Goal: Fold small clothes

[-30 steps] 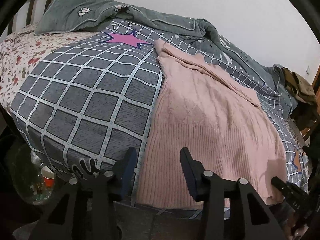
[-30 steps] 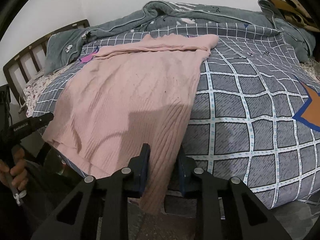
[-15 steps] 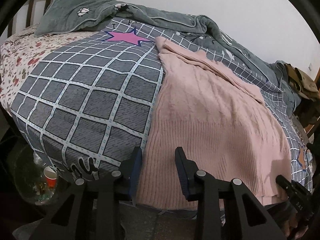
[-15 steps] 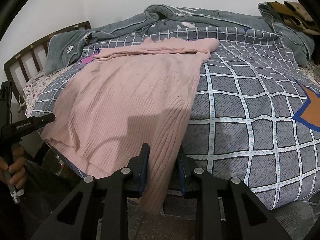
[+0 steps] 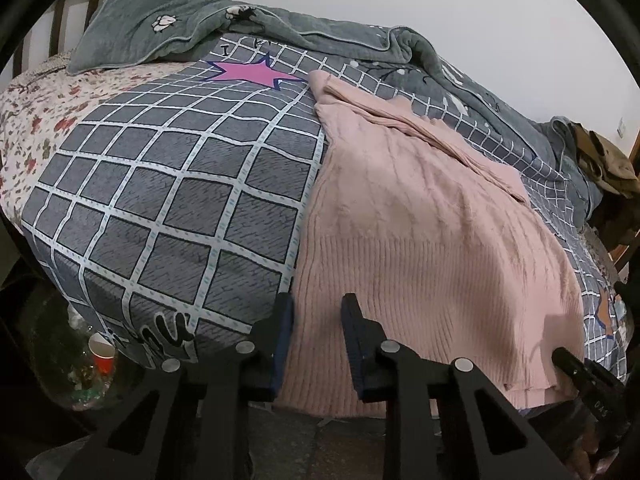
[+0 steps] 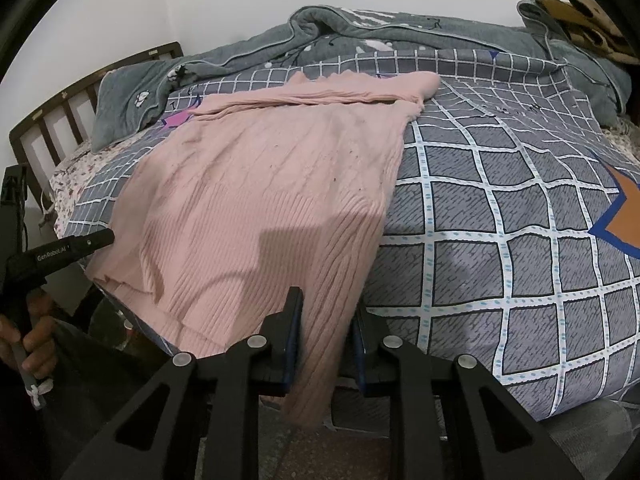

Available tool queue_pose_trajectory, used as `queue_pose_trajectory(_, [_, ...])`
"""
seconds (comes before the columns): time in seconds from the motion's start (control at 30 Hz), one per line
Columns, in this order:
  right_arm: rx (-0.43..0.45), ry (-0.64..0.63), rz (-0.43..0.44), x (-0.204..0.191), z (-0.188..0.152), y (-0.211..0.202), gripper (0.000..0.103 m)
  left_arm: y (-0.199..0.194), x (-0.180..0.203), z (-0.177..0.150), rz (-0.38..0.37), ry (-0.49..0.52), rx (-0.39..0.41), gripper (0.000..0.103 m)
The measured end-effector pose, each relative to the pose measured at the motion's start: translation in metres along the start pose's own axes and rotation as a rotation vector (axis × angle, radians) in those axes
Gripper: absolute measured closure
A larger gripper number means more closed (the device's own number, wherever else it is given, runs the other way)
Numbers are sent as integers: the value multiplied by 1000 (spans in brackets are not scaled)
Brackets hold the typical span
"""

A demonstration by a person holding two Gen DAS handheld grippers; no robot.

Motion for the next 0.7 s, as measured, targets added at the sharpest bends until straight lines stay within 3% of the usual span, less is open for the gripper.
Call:
queue_pose_trajectory(0.37, [-4, 12, 15, 1, 0, 1, 81, 2, -3, 1, -28, -23, -20, 80])
queue_pose_trajectory(0.7, [-8, -3, 25, -2, -1, 3, 73, 3, -3, 2, -33, -24, -25, 80])
Point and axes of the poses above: each gripper's, at about its wrist camera, not at the fingertips, and y roughly the way its jaws point, x to its right, z to its top, the point moved 2 cm from there along y, roughly the way its jaws point, and after that the axes turned 13 degrees about z, right-handed, at the moved point
